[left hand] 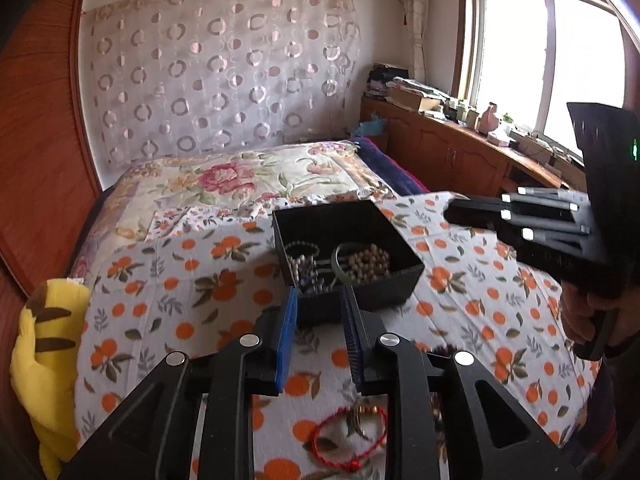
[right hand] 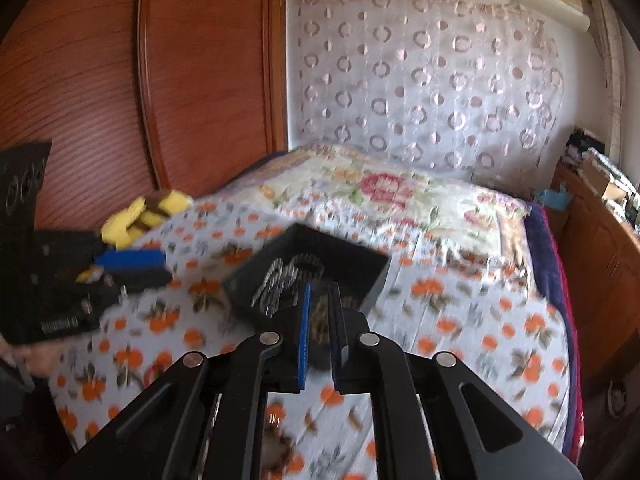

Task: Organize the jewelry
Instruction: 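Lower the necklaces into the box and open both grippers, then grasp the dark wooden bead bracelet with the right gripper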

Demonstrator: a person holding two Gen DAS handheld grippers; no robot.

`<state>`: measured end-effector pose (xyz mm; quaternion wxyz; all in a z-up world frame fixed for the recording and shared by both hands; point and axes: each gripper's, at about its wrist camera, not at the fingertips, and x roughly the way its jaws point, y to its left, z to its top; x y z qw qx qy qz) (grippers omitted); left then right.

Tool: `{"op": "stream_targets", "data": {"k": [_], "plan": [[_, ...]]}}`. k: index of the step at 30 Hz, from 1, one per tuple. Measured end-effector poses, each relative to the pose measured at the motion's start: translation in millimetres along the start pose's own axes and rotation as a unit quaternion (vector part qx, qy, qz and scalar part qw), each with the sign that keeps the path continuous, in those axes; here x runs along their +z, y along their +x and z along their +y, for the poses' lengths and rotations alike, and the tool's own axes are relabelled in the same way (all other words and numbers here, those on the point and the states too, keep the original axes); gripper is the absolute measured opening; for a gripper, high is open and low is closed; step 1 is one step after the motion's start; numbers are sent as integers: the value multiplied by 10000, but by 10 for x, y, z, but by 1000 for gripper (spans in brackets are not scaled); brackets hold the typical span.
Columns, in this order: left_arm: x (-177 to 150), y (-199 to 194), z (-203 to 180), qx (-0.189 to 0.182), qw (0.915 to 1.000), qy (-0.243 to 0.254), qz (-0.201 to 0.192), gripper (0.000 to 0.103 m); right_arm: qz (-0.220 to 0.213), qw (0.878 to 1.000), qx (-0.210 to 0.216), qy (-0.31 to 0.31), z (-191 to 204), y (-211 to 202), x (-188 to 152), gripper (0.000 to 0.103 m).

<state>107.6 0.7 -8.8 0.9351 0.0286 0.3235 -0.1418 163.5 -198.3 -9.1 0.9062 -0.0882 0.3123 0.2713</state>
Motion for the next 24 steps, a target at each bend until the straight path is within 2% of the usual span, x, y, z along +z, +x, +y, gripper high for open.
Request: {"op": "stream_targets", "data": {"k": [3,5,8,9,10,12,20,21,24], "plan": [[-139,9,-36,-5,9999,34,108,27,242,9997,61,6,37,59,-259,10],[-226,20,-55,9,9998,56,167,36,410,9991,51,-9,65,114,-420,10],[-356,61,-75,-10,9995,58,301,37,642,9979,48,8,88,191,-615,11],[-395,82,-78,-28,9993,44,363,38,702,9975,79,7,86,208,-667,16],[-426,98,-82,-34,9991,47,411,40,776,9969,121,-6,101,226,-724,26],[-487,117,-98,-48,9988,53,475,45,829,9965,131,-36,130,239,-797,30],[-634,153,-241,-202,9973,243,665,63,1207,9917,140,-411,255,310,-980,29],[-644,160,-263,-220,9971,272,681,64,1225,9914,176,-430,254,299,-985,18],[-664,175,-340,-269,9963,370,725,69,1248,9908,-30,-514,228,265,-1001,17]]}}
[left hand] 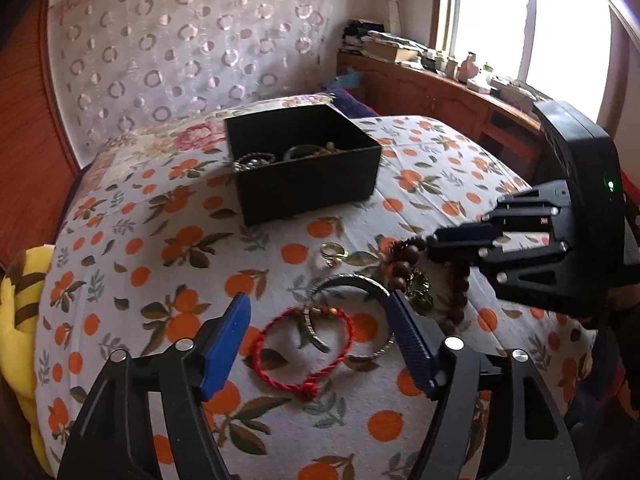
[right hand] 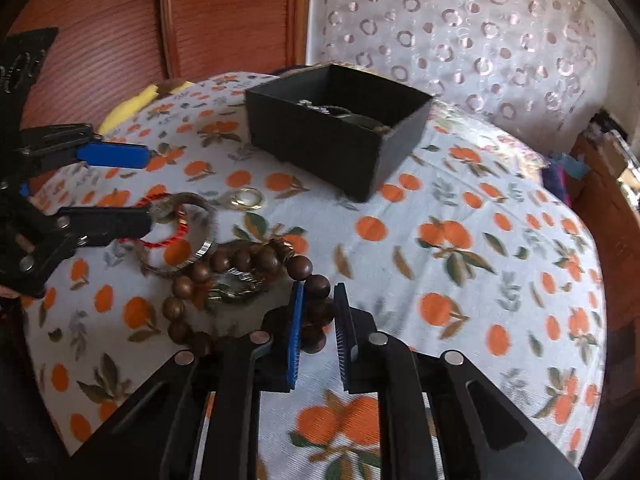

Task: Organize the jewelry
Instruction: 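Grasp the dark wooden bead bracelet with the right gripper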

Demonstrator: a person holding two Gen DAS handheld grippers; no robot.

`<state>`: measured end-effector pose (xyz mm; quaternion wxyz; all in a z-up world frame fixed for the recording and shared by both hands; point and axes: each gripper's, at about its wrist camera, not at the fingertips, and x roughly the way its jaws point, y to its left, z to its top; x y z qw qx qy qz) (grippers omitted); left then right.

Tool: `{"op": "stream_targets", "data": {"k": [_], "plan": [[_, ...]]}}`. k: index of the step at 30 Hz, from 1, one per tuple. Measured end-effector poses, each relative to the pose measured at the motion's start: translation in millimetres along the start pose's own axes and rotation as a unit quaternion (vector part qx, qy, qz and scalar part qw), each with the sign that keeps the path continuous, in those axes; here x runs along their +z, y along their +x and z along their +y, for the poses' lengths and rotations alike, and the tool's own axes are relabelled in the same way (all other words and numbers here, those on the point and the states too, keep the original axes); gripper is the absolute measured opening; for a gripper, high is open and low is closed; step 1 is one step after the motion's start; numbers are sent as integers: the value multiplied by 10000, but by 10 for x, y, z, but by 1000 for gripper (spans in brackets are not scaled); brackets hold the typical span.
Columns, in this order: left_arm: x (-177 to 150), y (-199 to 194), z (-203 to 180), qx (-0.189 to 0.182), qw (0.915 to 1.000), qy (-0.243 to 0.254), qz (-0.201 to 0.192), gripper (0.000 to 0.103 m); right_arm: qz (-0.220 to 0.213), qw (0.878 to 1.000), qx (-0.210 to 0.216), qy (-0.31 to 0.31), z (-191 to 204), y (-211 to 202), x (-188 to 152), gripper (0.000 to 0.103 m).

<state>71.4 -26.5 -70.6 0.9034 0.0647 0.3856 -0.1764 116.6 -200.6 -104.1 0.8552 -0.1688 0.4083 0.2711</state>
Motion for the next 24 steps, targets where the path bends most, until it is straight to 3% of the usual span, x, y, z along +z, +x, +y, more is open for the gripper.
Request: {"op": "stream_targets", "data": {"k": [19,24], "plan": [[-22,234,-203,15,9986,402,342,69,-70,9998,125,148,-122,-20,-47,17],[-42,282,-220,33,9980,452,431,62,-69,9998,117,142,-116,-23,-46,17]]}}
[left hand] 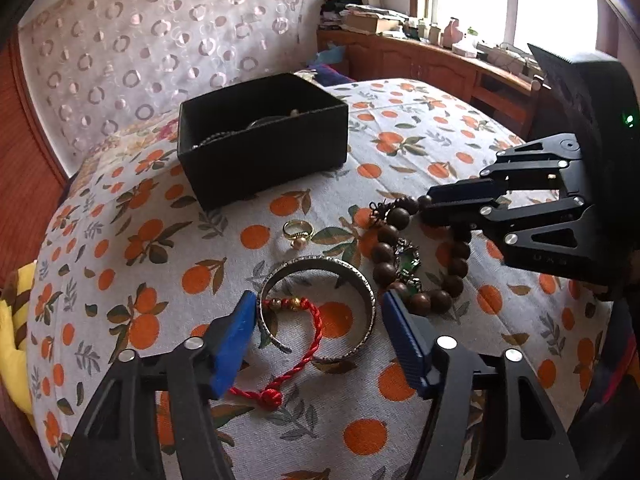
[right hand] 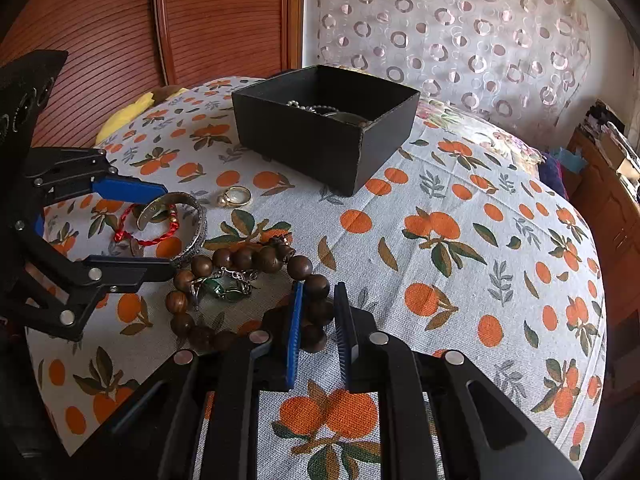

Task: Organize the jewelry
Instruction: 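Grasp the dark wooden bead bracelet with the right gripper, then lift the wooden bead bracelet with the right gripper while the left gripper grasps the silver bangle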

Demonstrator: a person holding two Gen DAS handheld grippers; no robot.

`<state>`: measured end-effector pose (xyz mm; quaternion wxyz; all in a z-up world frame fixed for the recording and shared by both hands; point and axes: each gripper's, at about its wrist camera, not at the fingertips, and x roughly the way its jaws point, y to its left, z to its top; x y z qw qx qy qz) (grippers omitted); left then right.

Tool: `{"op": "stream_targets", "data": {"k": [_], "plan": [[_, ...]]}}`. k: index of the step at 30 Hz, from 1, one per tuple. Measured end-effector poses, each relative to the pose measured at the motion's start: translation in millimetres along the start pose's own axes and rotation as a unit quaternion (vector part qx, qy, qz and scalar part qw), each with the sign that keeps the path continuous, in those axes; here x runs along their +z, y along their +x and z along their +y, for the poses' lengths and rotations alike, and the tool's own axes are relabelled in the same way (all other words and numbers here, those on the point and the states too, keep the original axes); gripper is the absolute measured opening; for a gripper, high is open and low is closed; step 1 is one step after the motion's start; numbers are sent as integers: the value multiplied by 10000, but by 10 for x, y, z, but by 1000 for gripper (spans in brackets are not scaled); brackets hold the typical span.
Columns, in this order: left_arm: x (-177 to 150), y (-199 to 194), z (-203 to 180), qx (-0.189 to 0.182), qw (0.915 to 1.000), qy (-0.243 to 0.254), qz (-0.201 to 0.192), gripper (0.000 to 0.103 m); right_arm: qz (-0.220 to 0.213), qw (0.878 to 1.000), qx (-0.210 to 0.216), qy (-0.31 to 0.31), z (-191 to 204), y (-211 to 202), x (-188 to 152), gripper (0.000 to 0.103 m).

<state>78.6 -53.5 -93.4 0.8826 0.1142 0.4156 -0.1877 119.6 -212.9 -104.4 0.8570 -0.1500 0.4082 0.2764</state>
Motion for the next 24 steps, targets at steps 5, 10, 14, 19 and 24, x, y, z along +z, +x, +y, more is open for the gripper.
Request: {"op": "stream_targets", "data": {"k": [5,10,14,19,24], "plan": [[-5,9,4,24,10000,3,-18,62,0,10000,4,2,-4,-1,-2,17],[-11,3,5,0,10000,20,-72,57,-2,10000,2,0,-1,1,-2,17],[-2,-46,46,25,9998,-115,-187,57,-1,10000,6,3,-3,2,-3,17],[29,-176,85,79,9988,-246,-410,57,-6,10000,15,34,-6,-5,-3,17],[80,-321,135,180,9971,-355,-647,57,-304,9995,-8,48,28,-138,30,15]]}}
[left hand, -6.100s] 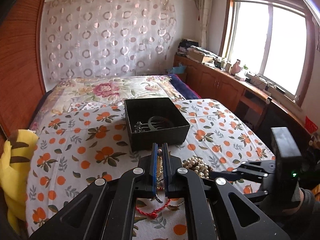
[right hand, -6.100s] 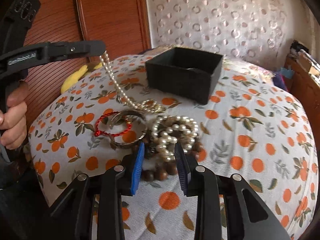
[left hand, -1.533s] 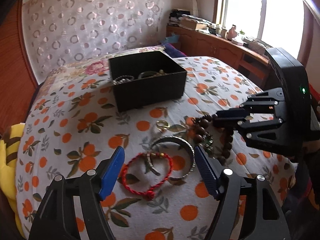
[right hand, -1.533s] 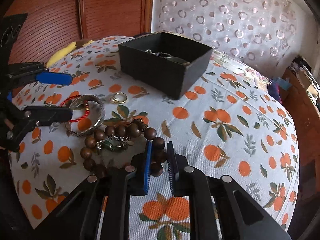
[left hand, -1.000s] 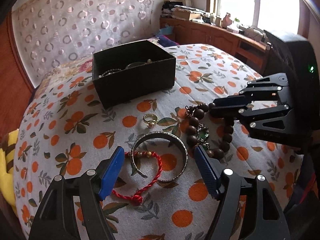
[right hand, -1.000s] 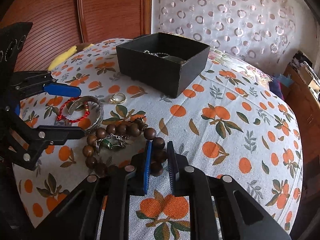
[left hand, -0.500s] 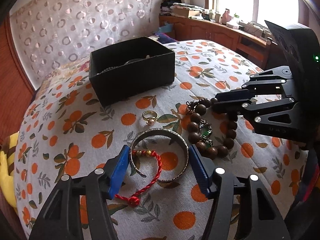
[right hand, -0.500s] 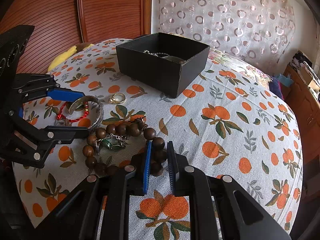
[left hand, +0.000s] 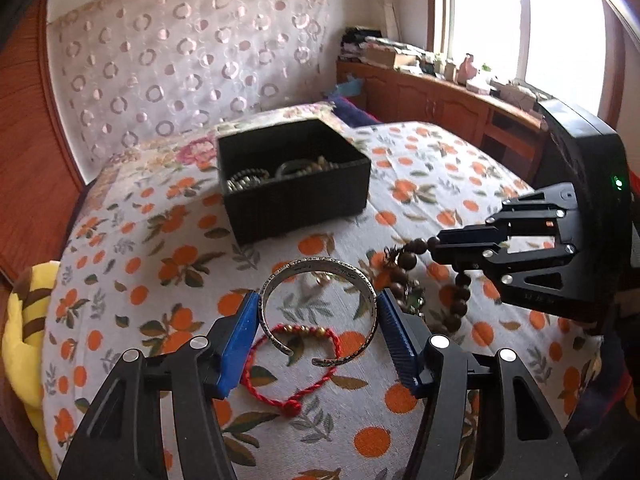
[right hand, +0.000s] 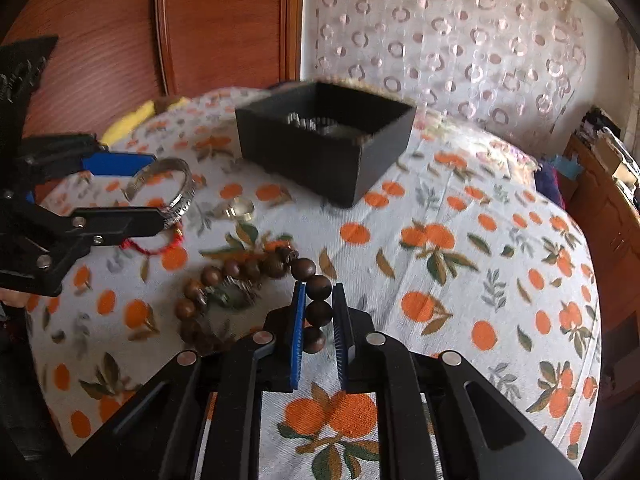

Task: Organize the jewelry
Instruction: 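Lift the wooden bead bracelet with the right gripper while the left gripper grasps the silver bangle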

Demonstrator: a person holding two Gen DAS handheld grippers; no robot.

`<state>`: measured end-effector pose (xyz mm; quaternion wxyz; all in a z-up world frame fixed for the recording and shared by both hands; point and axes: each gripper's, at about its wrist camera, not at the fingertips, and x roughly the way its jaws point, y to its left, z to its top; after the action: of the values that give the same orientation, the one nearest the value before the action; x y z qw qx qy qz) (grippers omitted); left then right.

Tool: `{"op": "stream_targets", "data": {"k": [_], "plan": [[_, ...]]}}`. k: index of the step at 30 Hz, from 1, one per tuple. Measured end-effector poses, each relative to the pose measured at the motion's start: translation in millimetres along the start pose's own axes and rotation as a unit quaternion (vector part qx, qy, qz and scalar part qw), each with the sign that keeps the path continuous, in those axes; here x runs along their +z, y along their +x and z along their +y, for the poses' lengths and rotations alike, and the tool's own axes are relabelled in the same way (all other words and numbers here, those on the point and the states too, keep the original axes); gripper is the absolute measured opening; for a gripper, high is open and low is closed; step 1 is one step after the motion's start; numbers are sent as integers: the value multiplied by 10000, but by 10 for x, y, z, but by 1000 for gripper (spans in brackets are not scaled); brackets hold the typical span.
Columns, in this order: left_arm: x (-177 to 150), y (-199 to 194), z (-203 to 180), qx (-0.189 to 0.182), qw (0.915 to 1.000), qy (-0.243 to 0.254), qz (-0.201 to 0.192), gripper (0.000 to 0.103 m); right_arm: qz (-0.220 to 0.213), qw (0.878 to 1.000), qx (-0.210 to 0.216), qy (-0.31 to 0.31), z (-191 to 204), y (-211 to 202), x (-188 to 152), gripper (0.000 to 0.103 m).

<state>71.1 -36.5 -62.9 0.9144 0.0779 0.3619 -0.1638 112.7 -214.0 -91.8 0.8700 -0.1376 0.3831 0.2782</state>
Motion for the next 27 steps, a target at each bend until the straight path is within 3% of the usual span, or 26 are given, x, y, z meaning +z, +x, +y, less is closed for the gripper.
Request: {"op": "stream_targets", "data": {"k": [6,27], "plan": [[93,-101,125,124,9994,-236,-222,57,-385,9991,-91,-155,67,-236,226,15],[261,-237,426,427,9952,-688,-557,57,-925,9945,-296,-401,40,-608,806,15]]}}
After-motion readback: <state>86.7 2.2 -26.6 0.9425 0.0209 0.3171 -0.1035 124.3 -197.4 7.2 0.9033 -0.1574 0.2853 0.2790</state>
